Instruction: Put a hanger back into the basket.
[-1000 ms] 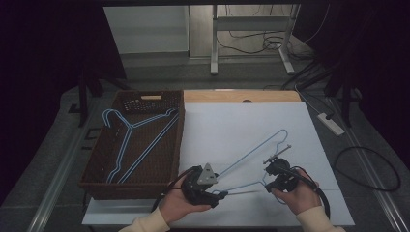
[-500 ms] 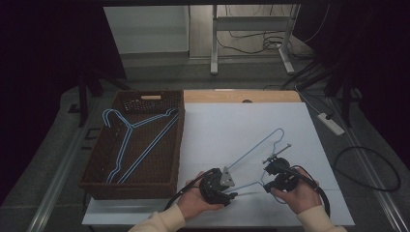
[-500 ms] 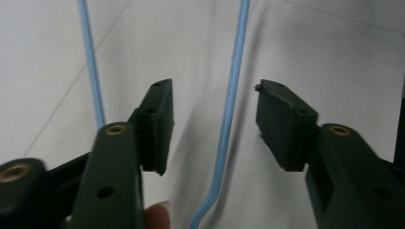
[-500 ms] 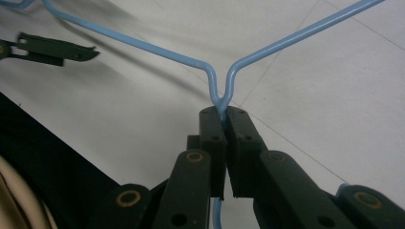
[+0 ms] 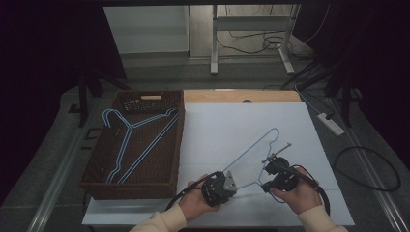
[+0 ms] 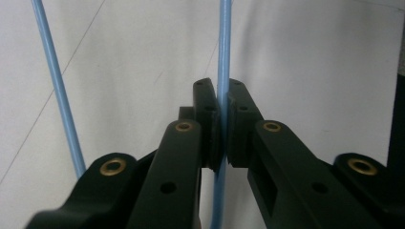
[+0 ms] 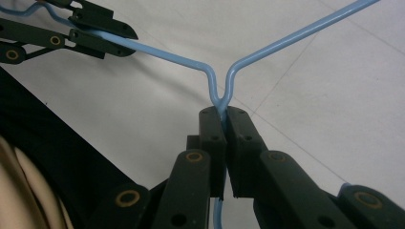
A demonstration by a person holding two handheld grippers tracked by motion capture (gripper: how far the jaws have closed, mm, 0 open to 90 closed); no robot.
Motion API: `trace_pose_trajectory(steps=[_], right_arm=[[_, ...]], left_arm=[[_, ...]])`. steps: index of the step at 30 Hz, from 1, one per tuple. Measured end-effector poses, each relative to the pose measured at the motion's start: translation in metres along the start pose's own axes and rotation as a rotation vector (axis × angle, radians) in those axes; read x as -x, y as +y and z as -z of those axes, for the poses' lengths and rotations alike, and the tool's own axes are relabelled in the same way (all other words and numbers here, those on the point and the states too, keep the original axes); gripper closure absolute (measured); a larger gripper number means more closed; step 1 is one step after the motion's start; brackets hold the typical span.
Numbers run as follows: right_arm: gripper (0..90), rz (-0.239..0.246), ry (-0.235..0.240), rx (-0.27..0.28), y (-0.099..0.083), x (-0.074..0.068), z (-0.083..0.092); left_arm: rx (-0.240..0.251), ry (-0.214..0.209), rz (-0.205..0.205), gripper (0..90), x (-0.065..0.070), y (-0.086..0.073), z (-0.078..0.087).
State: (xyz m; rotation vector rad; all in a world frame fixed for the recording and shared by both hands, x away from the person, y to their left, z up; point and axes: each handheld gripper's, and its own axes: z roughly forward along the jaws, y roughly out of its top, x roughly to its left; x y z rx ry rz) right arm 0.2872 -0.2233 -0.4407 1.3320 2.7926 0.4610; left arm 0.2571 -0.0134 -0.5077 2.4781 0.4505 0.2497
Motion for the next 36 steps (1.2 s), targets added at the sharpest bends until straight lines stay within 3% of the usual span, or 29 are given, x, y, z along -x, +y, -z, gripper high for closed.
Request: trace_pose_trajectory(steps=[5, 7, 10, 11, 12, 15, 18, 20, 23, 28, 36], right_arm=[[85.1, 0.002, 0.002, 0.061, 0.001, 0.002, 0.007], [81.9, 0.007, 0.019, 0.116, 0.001, 0.005, 0.011], [70.3, -0.005, 0.030, 0.238, 0.001, 0.009, 0.019], [61.4, -0.022, 0.037, 0.345, 0.000, 0.013, 0.027], [61.4, -0.022, 0.037, 0.345, 0.000, 0.013, 0.027], [48.2, -0.061, 0.046, 0.533, -0.004, 0.024, 0.042], [37.6, -0.083, 0.052, 0.643, -0.009, 0.038, 0.049], [35.6, -0.086, 0.042, 0.658, -0.010, 0.041, 0.049], [33.8, -0.140, 0.013, 0.756, -0.019, 0.056, 0.048], [34.6, -0.206, 0.023, 0.819, -0.036, 0.079, 0.035], [35.0, -0.148, 0.041, 0.798, -0.044, 0.082, 0.015]], left_arm=[[0.008, 0.012, 0.018, 86.2, 0.001, 0.001, 0.004], [0.014, 0.016, 0.031, 86.3, 0.000, 0.000, 0.007], [0.027, 0.020, 0.056, 86.3, -0.003, -0.001, 0.010], [0.033, 0.024, 0.066, 86.3, -0.004, -0.002, 0.013], [0.033, 0.024, 0.066, 86.3, -0.004, -0.002, 0.013], [0.051, 0.029, 0.087, 86.4, -0.006, -0.005, 0.020], [0.069, 0.028, 0.110, 86.3, -0.009, -0.007, 0.027], [0.088, 0.027, 0.130, 86.4, -0.011, -0.009, 0.033], [0.110, 0.027, 0.155, 86.4, -0.014, -0.010, 0.046], [0.155, 0.026, 0.199, 86.4, -0.017, -0.014, 0.067], [0.259, 0.024, 0.252, 86.4, -0.029, -0.022, 0.117]])
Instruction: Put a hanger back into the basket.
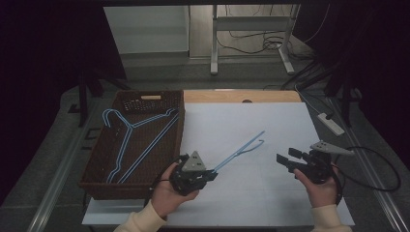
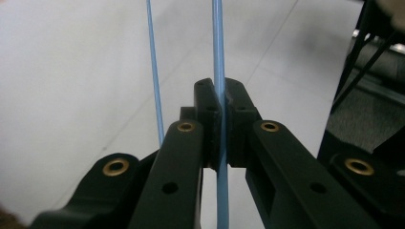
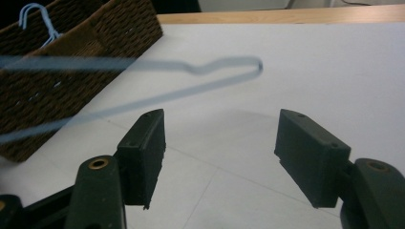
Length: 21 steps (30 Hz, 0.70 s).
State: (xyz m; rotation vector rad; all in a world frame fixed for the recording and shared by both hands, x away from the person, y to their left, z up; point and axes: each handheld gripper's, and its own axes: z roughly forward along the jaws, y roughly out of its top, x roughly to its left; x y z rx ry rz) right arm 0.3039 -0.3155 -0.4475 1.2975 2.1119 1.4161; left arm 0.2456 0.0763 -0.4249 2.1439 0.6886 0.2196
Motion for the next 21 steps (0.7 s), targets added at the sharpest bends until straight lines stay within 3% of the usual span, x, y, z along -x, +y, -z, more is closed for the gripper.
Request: trace_pose_trajectory(steps=[5, 10, 11, 14, 21], right_arm=[[34.4, 0.024, 0.003, -0.008, -0.005, -0.002, -0.005], [33.7, 0.038, 0.011, -0.028, -0.010, -0.003, -0.011], [33.5, 0.049, 0.014, -0.034, -0.011, -0.004, -0.013], [33.1, 0.062, 0.012, -0.047, -0.013, -0.005, -0.016], [33.0, 0.090, 0.009, -0.075, -0.014, -0.007, -0.021]], left_arm=[[0.042, 0.008, 0.035, 86.4, -0.015, -0.001, 0.033], [0.098, -0.002, 0.098, 86.4, -0.037, -0.011, 0.064], [0.091, 0.007, 0.100, 86.4, -0.039, -0.012, 0.068], [0.139, 0.011, 0.135, 86.4, -0.048, -0.016, 0.085], [0.208, 0.102, 0.183, 86.4, -0.064, -0.025, 0.121]])
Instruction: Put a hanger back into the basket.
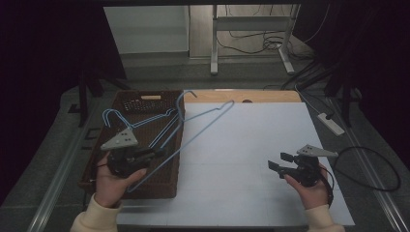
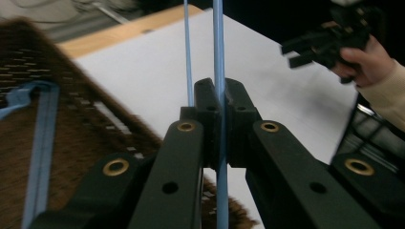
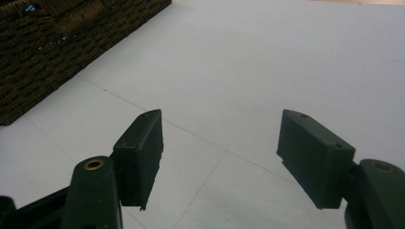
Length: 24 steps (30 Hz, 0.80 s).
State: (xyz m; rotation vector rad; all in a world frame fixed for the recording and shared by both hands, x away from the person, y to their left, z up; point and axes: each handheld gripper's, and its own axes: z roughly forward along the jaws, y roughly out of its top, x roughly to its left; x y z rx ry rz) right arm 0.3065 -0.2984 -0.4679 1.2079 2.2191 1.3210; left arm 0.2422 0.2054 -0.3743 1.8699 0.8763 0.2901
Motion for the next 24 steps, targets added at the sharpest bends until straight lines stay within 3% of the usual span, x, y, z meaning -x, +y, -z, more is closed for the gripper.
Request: trace_pose_trajectory(steps=[5, 13, 17, 20, 24], right_arm=[[33.0, 0.009, -0.001, -0.005, 0.000, -0.001, -0.001], [33.1, 0.013, -0.001, -0.014, 0.000, -0.002, -0.003], [33.0, 0.020, 0.001, -0.022, -0.001, -0.003, -0.005], [33.0, 0.022, 0.002, -0.023, 0.000, -0.004, -0.005], [33.0, 0.019, 0.001, -0.021, -0.001, -0.004, -0.004]], left_arm=[[0.036, 0.102, 0.045, 86.4, -0.022, -0.004, 0.019], [0.050, 0.252, 0.134, 86.5, -0.060, -0.016, 0.040], [0.026, 0.253, 0.158, 86.4, -0.073, -0.020, 0.047], [-0.019, 0.244, 0.152, 86.4, -0.078, -0.023, 0.044], [-0.076, 0.262, 0.176, 86.5, -0.086, -0.029, 0.037]])
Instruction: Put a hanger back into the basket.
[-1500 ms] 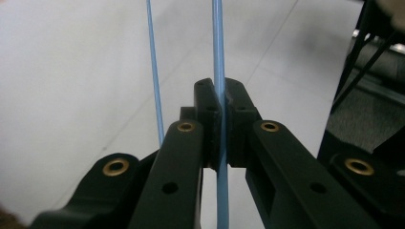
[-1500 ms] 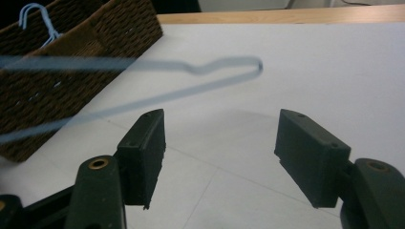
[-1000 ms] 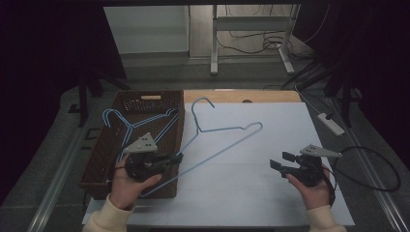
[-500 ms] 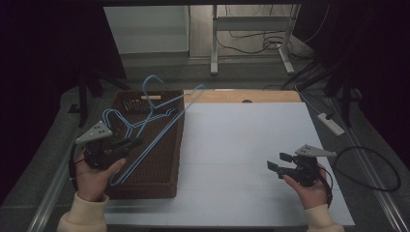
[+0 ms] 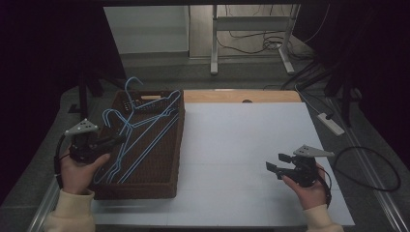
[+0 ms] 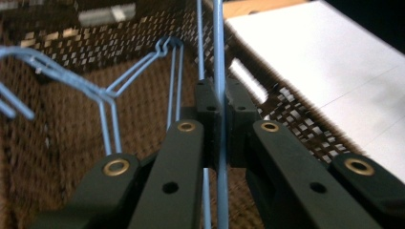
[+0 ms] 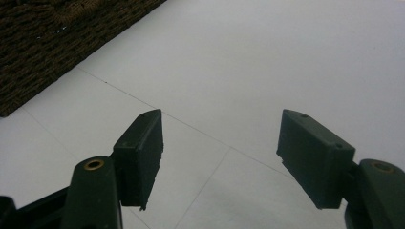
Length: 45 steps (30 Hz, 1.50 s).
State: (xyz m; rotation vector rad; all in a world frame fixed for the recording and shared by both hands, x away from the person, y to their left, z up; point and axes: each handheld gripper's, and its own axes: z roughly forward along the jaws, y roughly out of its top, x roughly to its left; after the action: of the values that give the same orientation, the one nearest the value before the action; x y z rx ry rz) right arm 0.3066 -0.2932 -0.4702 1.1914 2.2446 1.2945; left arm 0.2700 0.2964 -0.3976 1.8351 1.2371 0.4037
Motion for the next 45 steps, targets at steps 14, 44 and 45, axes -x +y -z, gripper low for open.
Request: trace_pose_trajectory(steps=[14, 44, 45], right_arm=[[33.1, 0.005, 0.003, -0.006, 0.000, -0.001, -0.001], [33.1, 0.021, 0.013, -0.034, -0.001, -0.005, -0.004], [33.1, 0.020, 0.013, -0.034, -0.001, -0.005, -0.004]], left_arm=[[-0.145, -0.032, 0.026, 86.5, -0.021, 0.007, -0.031], [-0.282, 0.242, 0.033, 48.0, -0.037, -0.008, -0.062], [-0.262, 0.227, 0.023, 48.0, -0.034, -0.007, -0.058]])
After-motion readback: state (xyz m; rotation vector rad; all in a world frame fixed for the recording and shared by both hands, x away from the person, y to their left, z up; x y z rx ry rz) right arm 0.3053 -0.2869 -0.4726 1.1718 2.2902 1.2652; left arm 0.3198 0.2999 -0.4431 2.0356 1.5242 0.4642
